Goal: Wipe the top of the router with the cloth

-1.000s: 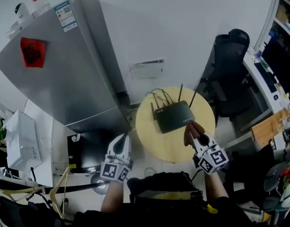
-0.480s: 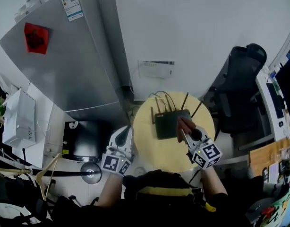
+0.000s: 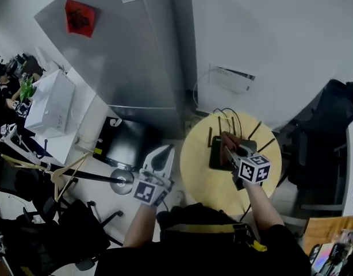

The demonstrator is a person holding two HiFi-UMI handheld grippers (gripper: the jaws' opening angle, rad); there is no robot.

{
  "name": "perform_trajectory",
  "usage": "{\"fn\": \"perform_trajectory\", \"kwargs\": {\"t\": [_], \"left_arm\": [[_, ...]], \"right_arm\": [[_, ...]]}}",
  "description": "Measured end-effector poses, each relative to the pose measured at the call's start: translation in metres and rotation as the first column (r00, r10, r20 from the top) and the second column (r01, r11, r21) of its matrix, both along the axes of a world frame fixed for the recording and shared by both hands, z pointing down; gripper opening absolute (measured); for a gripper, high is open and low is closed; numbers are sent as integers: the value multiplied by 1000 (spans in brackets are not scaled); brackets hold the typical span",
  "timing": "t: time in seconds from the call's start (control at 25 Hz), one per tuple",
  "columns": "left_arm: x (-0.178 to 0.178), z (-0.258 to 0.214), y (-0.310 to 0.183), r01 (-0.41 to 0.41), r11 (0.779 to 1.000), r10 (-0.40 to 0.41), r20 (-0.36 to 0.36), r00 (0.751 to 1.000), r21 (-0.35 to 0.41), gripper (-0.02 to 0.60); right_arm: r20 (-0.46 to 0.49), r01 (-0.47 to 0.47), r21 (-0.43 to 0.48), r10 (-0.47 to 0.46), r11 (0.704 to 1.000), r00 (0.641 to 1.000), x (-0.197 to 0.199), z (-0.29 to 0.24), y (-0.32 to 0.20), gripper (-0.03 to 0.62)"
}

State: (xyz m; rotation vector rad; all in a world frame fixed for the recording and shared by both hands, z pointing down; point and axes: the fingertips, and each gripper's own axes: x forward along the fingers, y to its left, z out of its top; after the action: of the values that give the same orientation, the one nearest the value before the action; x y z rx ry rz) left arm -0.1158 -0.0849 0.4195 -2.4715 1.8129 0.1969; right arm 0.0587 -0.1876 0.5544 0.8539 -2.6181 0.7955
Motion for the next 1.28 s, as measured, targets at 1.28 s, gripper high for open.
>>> {"fn": "perform_trajectory", "kwargs": {"t": [1.28], "left_arm": [[3, 61, 7, -78, 972, 49, -135, 990, -221, -3]], "right_arm": [[-544, -64, -253, -87, 965, 834, -33, 205, -52, 63]]}}
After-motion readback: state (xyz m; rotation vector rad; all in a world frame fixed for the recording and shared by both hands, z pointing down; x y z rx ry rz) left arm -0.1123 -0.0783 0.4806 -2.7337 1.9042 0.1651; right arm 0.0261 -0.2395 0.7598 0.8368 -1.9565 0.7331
